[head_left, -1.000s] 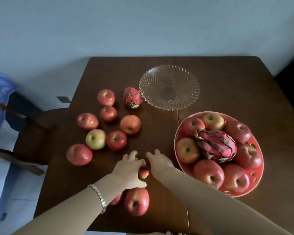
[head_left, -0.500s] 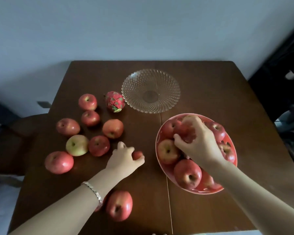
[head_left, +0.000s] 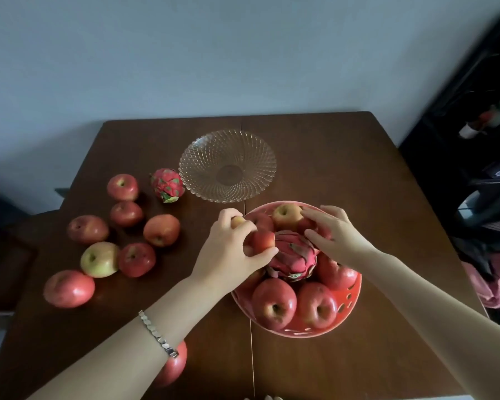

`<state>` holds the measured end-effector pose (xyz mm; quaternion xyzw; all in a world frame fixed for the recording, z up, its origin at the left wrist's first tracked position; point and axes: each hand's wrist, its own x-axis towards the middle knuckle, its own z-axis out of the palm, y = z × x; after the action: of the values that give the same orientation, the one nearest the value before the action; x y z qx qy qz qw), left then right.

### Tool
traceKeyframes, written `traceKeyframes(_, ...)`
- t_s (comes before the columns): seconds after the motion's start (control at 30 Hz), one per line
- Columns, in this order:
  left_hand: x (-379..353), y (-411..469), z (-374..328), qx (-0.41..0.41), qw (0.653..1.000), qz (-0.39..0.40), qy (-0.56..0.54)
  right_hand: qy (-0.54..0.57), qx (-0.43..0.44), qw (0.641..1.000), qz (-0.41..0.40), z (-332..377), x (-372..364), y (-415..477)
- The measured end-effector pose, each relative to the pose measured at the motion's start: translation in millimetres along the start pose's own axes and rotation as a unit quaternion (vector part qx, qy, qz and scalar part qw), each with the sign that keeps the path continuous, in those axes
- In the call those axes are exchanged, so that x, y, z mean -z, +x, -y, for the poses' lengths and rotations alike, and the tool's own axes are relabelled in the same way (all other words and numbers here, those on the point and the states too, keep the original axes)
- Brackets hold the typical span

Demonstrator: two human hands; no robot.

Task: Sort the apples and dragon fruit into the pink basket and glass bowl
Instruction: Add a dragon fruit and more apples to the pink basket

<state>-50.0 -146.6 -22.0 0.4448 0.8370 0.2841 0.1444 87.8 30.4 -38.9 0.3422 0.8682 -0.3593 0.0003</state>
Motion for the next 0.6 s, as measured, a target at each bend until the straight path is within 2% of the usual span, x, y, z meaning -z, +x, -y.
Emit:
traceKeyframes(0.1, -6.9, 4.0, -12.9, -0.020, 0.999, -0.005, 0.031, 0.009, 0.063, 0.997, -0.054, 11.8, 9.9, -7.0)
traceKeyframes(0.17, -9.7, 7.4, -27.8, -0.032, 0.999, 0.003, 0.043, 0.090, 0.078, 0.991, -0.062, 25.8, 16.5, -15.5)
traceKeyframes(0.23, -13.9, 9.9, -43.2, -0.054, 0.997, -0.007, 0.047, 0.184, 0.071, 0.980, 0.023, 38.0, 22.4, -24.0)
traceKeyframes(0.3, -19.6, 10.4, -54.8, -0.077, 0.996, -0.007, 0.053, 0.173, 0.069, 0.979, 0.088, 40.4, 24.6, -27.7)
traceKeyframes(0.33, -21.9, 10.0, -58.6, -0.082, 0.995, -0.001, 0.056, 0.160, 0.069, 0.981, 0.085, 38.3, 24.7, -28.1)
traceKeyframes(0.5, -27.8, 10.1, -57.2, -0.054, 0.998, 0.012, 0.018, 0.069, 0.029, 0.992, -0.104, 4.1, 19.4, -25.8)
traceKeyframes(0.6, -30.8, 13.4, -52.4, -0.044, 0.999, -0.010, -0.004, 0.018, 0.053, 0.993, -0.108, -10.9, 8.0, -26.7)
